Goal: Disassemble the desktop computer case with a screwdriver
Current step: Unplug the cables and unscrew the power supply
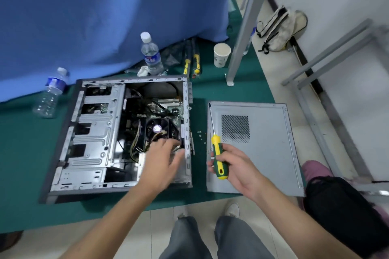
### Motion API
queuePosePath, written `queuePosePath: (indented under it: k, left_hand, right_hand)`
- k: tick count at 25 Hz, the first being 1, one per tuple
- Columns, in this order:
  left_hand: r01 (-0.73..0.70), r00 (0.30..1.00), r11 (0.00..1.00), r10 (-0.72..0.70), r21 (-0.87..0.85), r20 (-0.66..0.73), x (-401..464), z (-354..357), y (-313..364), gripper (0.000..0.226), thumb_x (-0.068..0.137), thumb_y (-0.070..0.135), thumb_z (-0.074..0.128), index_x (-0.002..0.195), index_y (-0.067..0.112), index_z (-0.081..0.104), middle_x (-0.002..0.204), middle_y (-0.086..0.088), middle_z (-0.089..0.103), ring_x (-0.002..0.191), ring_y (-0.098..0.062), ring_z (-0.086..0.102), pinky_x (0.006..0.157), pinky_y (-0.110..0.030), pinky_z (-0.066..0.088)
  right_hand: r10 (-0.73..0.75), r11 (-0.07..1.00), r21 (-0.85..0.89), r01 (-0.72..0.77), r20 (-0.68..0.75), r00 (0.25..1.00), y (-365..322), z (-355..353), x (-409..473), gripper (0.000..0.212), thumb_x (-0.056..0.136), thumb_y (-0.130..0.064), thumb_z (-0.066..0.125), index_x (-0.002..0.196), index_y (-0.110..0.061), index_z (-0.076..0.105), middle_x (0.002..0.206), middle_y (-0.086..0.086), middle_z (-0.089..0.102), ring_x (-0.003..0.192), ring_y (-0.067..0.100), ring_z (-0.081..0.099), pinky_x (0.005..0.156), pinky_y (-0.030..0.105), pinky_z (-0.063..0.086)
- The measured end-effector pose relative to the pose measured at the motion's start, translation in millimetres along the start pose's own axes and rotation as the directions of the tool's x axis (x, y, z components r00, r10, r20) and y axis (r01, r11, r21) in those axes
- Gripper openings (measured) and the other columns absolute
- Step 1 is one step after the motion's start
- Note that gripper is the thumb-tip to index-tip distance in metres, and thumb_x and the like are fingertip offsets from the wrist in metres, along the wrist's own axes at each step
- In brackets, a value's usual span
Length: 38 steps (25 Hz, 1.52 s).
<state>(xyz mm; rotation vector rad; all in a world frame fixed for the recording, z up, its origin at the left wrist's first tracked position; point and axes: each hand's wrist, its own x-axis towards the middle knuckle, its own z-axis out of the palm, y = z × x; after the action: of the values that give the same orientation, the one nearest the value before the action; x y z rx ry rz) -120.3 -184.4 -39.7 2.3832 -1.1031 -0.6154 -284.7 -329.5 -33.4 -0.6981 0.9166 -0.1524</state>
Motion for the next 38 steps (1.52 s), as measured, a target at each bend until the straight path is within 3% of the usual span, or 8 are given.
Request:
queuePosePath:
  k: [3, 5, 8, 14, 19, 31, 34, 38]
  left_hand:
    - [0.069, 0.989, 0.901, -0.004, -0.429, 0.150, -7.6, -14.7, 16.6, 0.029, 0.100, 0.044, 0.048, 0.123, 0.028, 0.057, 0.115, 0.009, 0.062, 0.108, -0.007, 0.058, 0.092, -0.026, 0.049]
    - [0.304, 0.937, 0.596, -0.044, -0.744, 0.348, -11.0, -24.1, 29.3, 0.023, 0.101, 0.040, 0.047, 0.118, 0.030, 0.059, 0.104, 0.011, 0.068, 0.097, -0.004, 0.066, 0.079, -0.023, 0.053]
    - [0.453, 0.890, 0.385, -0.149, -0.805, 0.430, -10.6, -34.2, 26.1, 0.022, 0.102, 0.032, 0.050, 0.112, 0.016, 0.063, 0.096, -0.002, 0.072, 0.087, -0.016, 0.068, 0.077, -0.041, 0.056]
    - [0.274, 0.946, 0.911, -0.313, -0.309, -0.084, 31.0, -88.6, -44.7, 0.019, 0.095, 0.036, 0.063, 0.096, 0.018, 0.057, 0.082, 0.004, 0.063, 0.069, -0.011, 0.060, 0.059, -0.025, 0.047]
    - [0.504, 0.857, 0.859, -0.484, 0.088, -0.179, 43.0, -116.3, -122.7, 0.027, 0.095, 0.040, 0.060, 0.096, 0.014, 0.055, 0.083, -0.001, 0.065, 0.064, -0.017, 0.057, 0.058, -0.032, 0.044]
    - [0.501, 0.861, 0.823, -0.504, 0.268, -0.063, 45.2, -147.7, -159.2, 0.039, 0.094, 0.047, 0.058, 0.111, 0.013, 0.051, 0.114, -0.010, 0.058, 0.099, -0.029, 0.059, 0.080, -0.040, 0.052]
    - [0.284, 0.957, 0.854, -0.228, 0.435, -0.177, 29.4, -130.9, -133.4, 0.044, 0.095, 0.045, 0.055, 0.123, 0.011, 0.052, 0.117, -0.009, 0.054, 0.102, -0.023, 0.052, 0.085, -0.035, 0.047]
    - [0.137, 0.976, 0.984, -0.153, 0.114, 0.155, 2.7, -73.0, -74.8, 0.057, 0.094, 0.059, 0.047, 0.136, 0.019, 0.043, 0.124, 0.002, 0.051, 0.098, -0.008, 0.049, 0.081, -0.018, 0.039]
  right_hand:
    - [-0.081, 0.995, -0.065, 0.080, -0.015, 0.997, 5.6, 44.4, -7.0, 0.022, 0.093, 0.001, 0.055, 0.114, -0.004, 0.060, 0.095, 0.012, 0.071, 0.082, 0.022, 0.070, 0.074, 0.035, 0.058]
    - [-0.170, 0.945, -0.286, 0.157, -0.019, 0.985, 8.3, 66.8, -10.8, 0.018, 0.092, -0.009, 0.063, 0.109, -0.016, 0.065, 0.096, 0.003, 0.074, 0.088, 0.014, 0.071, 0.080, 0.030, 0.057]
    - [-0.222, 0.783, -0.585, 0.211, 0.055, 0.974, 10.3, 91.4, -17.4, 0.030, 0.088, -0.013, 0.070, 0.107, -0.035, 0.061, 0.094, -0.009, 0.073, 0.092, -0.001, 0.067, 0.081, 0.015, 0.051]
    - [-0.238, 0.631, -0.769, 0.104, -0.065, 0.969, 5.6, 89.8, -4.7, 0.034, 0.095, -0.026, 0.060, 0.126, -0.030, 0.047, 0.117, -0.008, 0.056, 0.093, 0.001, 0.058, 0.069, 0.012, 0.044]
    - [-0.030, 0.536, -0.835, -0.127, -0.169, 0.985, 14.9, 94.9, 15.9, 0.069, 0.100, -0.046, 0.045, 0.153, -0.011, 0.017, 0.153, 0.008, 0.035, 0.135, 0.026, 0.042, 0.105, 0.036, 0.038]
    - [0.023, 0.531, -0.808, -0.257, -0.289, 0.957, 40.2, 97.6, 29.9, 0.060, 0.103, -0.045, 0.034, 0.150, -0.006, 0.031, 0.153, 0.010, 0.038, 0.140, 0.026, 0.036, 0.115, 0.043, 0.031]
    - [-0.006, 0.535, -0.790, -0.300, -0.359, 0.933, 41.7, 105.6, 32.5, 0.066, 0.103, -0.051, 0.028, 0.150, -0.004, 0.029, 0.154, 0.010, 0.035, 0.140, 0.027, 0.036, 0.111, 0.039, 0.032]
    - [-0.055, 0.522, -0.777, -0.352, -0.443, 0.895, 44.9, 118.3, 38.6, 0.069, 0.102, -0.055, 0.022, 0.144, -0.003, 0.040, 0.146, 0.013, 0.045, 0.132, 0.027, 0.046, 0.107, 0.037, 0.037]
